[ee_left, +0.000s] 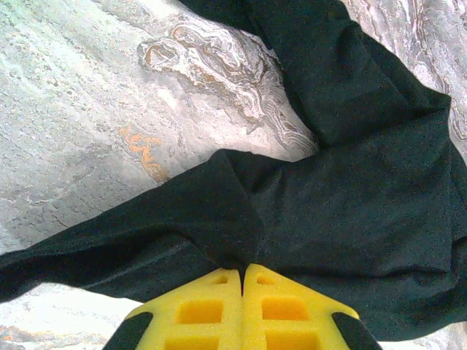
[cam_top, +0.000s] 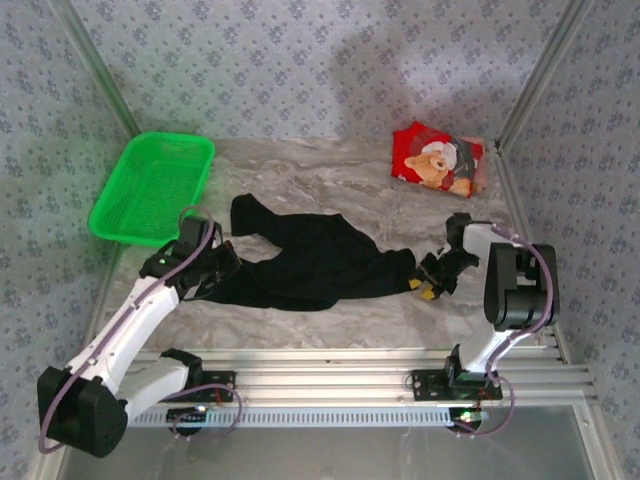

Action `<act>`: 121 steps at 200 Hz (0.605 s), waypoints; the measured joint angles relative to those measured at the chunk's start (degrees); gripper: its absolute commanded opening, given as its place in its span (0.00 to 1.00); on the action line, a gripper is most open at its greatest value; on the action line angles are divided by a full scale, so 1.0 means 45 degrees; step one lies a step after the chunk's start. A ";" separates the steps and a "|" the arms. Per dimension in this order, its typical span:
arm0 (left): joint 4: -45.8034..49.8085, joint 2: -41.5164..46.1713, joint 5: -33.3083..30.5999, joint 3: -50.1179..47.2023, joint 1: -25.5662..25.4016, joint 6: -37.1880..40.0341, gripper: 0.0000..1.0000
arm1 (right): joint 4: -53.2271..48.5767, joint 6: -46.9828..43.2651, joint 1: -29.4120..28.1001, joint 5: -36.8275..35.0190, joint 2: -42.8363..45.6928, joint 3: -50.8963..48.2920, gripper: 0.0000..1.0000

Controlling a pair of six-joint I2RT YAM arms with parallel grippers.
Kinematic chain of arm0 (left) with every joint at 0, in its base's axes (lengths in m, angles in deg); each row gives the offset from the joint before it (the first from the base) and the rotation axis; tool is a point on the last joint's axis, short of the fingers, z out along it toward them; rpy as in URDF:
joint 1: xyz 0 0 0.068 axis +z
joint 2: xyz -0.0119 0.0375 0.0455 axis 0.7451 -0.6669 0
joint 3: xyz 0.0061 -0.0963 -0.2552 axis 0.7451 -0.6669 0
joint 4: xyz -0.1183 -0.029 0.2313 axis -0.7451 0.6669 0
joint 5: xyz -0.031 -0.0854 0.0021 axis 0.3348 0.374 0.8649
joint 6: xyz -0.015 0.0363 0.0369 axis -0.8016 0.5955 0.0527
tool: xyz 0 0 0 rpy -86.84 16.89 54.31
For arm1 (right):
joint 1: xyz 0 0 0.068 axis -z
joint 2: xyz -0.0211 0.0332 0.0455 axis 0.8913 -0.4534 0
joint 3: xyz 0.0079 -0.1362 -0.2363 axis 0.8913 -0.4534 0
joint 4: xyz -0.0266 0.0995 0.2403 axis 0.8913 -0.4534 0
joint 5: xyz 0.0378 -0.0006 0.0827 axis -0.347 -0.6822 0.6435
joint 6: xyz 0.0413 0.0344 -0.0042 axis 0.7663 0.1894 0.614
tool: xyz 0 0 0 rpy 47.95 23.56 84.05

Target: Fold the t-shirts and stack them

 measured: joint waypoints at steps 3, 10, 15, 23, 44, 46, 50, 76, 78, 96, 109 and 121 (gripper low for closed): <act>0.0000 0.0010 0.0000 0.0000 0.0000 0.0000 0.00 | -0.0121 0.0000 -0.0063 -0.0087 -0.0102 0.0121 0.34; 0.0000 0.0019 0.0000 0.0000 0.0000 0.0000 0.00 | -0.0345 -0.0005 -0.0170 -0.0243 -0.0282 0.0335 0.34; -0.0005 0.0024 0.0000 -0.0005 0.0000 -0.0005 0.00 | -0.0471 0.0000 -0.0243 -0.0345 -0.0393 0.0476 0.34; -0.0010 0.0044 0.0005 -0.0029 0.0000 -0.0044 0.00 | -0.0656 0.0005 -0.0364 -0.0500 -0.0544 0.0656 0.33; -0.0053 0.0267 0.0005 -0.0262 0.0000 -0.0165 0.00 | -0.1137 0.0068 -0.0743 -0.1049 -0.0928 0.1137 0.29; -0.0053 0.0296 0.0000 -0.0301 0.0000 -0.0194 0.00 | -0.1137 0.0068 -0.0743 -0.1049 -0.0928 0.1137 0.29; -0.0063 0.0369 0.0000 -0.0374 0.0000 -0.0194 0.00 | -0.1297 0.0121 -0.0826 -0.1214 -0.1073 0.1282 0.28; -0.0063 0.0690 0.0005 -0.0733 0.0000 -0.0350 0.00 | -0.1953 0.0253 -0.1098 -0.1695 -0.1613 0.1904 0.25; -0.0063 0.0719 0.0005 -0.0767 0.0000 -0.0389 0.00 | -0.2006 0.0277 -0.1122 -0.1734 -0.1656 0.1962 0.24; -0.0146 0.0952 0.0005 -0.1020 0.0000 -0.0481 0.00 | -0.2448 0.0301 -0.1331 -0.2006 -0.2025 0.2409 0.20; -0.0194 0.1127 0.0000 -0.1175 0.0000 -0.0549 0.00 | -0.2637 0.0335 -0.1477 -0.2137 -0.2225 0.2667 0.18; -0.0287 0.1307 0.0000 -0.1341 0.0000 -0.0622 0.00 | -0.2720 0.0355 -0.1583 -0.2234 -0.2327 0.2822 0.14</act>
